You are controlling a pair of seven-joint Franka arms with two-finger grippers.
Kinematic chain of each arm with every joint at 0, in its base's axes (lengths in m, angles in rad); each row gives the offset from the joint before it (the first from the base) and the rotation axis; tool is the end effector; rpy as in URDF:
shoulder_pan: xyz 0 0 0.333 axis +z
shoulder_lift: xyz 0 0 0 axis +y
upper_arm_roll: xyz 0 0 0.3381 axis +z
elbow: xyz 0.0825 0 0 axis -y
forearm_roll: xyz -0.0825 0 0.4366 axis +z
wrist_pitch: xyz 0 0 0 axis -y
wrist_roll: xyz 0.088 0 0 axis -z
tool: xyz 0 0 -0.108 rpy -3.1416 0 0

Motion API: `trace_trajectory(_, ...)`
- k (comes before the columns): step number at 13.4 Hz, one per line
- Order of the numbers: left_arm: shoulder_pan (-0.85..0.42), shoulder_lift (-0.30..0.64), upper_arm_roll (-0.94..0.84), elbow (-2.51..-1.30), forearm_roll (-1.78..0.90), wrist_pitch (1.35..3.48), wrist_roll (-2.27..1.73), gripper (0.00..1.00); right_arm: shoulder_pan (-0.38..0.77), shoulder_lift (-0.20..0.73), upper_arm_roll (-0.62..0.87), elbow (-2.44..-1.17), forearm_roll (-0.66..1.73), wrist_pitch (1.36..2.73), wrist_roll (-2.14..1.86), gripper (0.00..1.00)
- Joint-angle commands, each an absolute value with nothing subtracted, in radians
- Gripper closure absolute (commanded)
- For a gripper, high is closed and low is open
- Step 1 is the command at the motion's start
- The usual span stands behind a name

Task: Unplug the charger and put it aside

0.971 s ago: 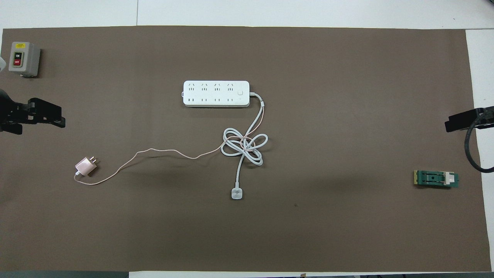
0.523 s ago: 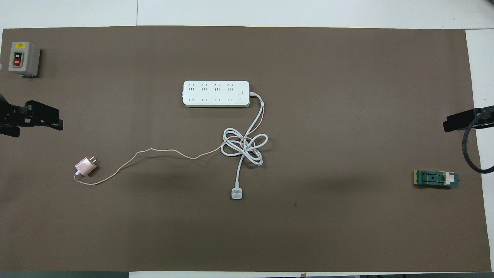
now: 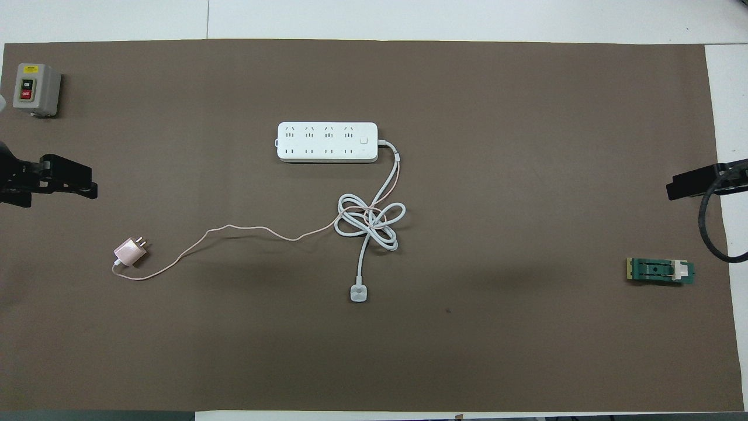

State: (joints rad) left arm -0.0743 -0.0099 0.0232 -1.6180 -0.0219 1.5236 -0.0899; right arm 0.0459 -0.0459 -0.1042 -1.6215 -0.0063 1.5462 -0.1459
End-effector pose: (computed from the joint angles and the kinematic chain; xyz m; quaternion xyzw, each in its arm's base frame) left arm 0.5962 -0.0329 0.6230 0.9989 0.0193 -0.0429 0.0081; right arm 0.5876 -0.0364 0.6442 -0.9989 -0.0438 0.0148 0.0007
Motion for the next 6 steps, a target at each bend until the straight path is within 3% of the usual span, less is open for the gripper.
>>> trace_trajectory(1,-0.087,-0.028,0.029,-1.64,-0.015,1.522,-0.06,0.0,0.035,-0.063,-0.097,-1.64,0.014,1.557,-0.141,0.0)
trace_trajectory(6,-0.087,-0.028,0.029,-1.64,-0.04,1.522,-0.018,0.0,0.035,-0.063,-0.097,-1.638,0.014,1.557,-0.141,0.0)
